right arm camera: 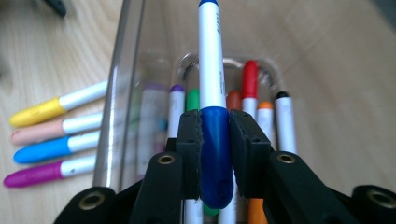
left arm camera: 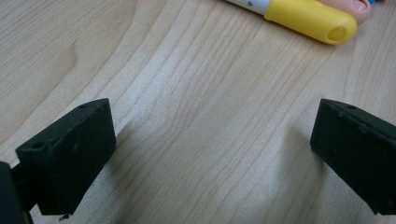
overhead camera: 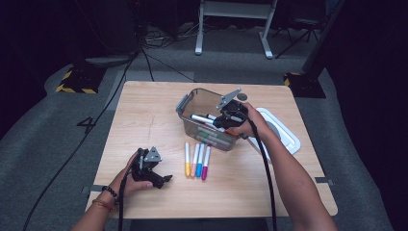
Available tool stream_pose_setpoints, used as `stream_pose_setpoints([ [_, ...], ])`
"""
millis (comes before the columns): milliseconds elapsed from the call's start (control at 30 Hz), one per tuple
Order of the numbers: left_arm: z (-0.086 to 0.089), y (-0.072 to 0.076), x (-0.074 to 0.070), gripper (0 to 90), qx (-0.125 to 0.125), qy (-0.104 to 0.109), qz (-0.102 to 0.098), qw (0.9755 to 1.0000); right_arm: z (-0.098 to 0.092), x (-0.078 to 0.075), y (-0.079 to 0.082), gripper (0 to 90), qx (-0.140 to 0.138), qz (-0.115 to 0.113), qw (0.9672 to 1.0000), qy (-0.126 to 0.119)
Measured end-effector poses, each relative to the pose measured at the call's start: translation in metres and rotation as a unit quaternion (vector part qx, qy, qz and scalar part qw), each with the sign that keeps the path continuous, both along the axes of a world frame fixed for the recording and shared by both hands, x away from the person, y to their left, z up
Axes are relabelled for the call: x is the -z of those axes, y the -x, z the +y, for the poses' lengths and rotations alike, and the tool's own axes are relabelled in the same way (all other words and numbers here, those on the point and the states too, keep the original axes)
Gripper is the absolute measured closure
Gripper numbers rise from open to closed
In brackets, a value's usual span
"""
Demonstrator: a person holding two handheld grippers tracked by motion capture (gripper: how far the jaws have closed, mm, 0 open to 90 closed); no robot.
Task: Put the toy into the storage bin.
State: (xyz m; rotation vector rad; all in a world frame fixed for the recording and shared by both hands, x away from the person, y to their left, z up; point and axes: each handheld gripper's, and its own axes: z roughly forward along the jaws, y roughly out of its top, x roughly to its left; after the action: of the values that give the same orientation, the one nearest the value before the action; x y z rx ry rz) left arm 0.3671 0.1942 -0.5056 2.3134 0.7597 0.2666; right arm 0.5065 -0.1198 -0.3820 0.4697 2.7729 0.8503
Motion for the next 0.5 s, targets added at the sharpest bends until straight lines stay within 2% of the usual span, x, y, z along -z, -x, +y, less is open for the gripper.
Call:
stream_pose_setpoints([
  [100, 0.0000, 0.0000, 0.0000, 0.5, 0.000, 0.000, 0.000, 1.0000, 0.0052, 0.0048, 0.0005, 74.8, -0.004, 0.010, 0.9997, 0.021],
  [200, 0.0000, 0.0001, 0.0000, 0.5, 0.000, 0.000, 0.000, 1.0000, 0.0054, 0.0076, -0.0022, 74.9, 0.001, 0.018, 0.9997, 0.017],
  [333, 0.0000, 0.0000, 0.0000, 0.5, 0.000, 0.000, 0.000, 1.0000, 0.0067, 0.0101, -0.0049, 74.7, 0.003, 0.024, 0.9994, 0.026],
  [400, 0.0000, 0.0000, 0.0000, 0.5, 0.000, 0.000, 0.000, 1.0000, 0.0080, 0.0116, -0.0055, 74.0, 0.001, 0.028, 0.9987, 0.044],
  [500, 0.0000, 0.0000, 0.0000, 0.5, 0.000, 0.000, 0.000, 1.0000, 0.0095, 0.0116, -0.0054, 70.3, 0.003, 0.027, 0.9985, 0.048],
])
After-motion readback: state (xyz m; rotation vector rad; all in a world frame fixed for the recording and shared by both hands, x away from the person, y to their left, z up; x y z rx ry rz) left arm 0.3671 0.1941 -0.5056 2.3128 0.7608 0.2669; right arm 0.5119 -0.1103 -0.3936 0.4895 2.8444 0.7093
